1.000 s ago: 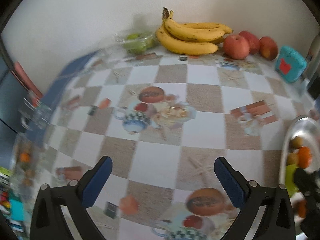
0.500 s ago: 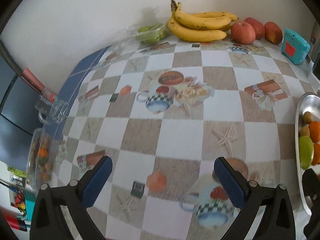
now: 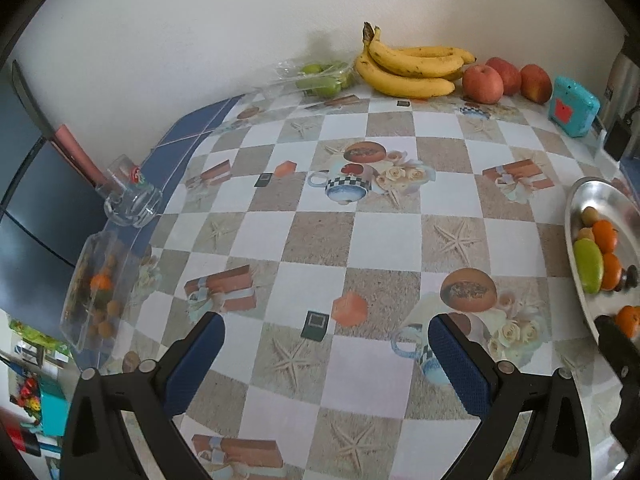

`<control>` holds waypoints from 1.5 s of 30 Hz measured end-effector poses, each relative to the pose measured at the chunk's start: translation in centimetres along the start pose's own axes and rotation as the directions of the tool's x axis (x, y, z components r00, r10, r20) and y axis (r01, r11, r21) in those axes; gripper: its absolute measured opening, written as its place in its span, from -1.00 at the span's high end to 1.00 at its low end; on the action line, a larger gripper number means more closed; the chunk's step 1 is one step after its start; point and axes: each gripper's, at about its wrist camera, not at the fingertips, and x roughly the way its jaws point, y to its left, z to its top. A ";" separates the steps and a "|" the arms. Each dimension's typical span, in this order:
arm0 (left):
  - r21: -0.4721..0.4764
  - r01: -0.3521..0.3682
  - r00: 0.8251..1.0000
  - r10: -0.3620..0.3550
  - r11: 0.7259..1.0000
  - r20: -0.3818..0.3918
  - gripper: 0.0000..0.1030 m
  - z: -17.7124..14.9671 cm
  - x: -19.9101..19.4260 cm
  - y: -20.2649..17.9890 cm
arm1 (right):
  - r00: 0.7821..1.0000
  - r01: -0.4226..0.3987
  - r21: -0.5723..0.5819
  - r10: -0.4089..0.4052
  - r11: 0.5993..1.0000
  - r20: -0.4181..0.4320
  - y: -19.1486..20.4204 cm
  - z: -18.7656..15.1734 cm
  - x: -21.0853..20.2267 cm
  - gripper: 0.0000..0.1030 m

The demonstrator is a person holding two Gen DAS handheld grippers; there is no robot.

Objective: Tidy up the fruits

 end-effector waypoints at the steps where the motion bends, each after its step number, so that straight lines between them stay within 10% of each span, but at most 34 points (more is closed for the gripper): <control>1: -0.003 0.010 1.000 -0.010 1.000 -0.001 -1.00 -0.2 -0.1 0.1 | 1.000 0.004 0.000 -0.004 1.000 0.007 0.0 0.0 -0.3 -0.89; 45: 0.004 0.059 0.997 -0.059 0.998 -0.048 -1.00 -0.7 0.3 0.0 | 0.997 0.036 0.004 -0.036 0.999 -0.067 -0.5 -0.1 1.2 -0.89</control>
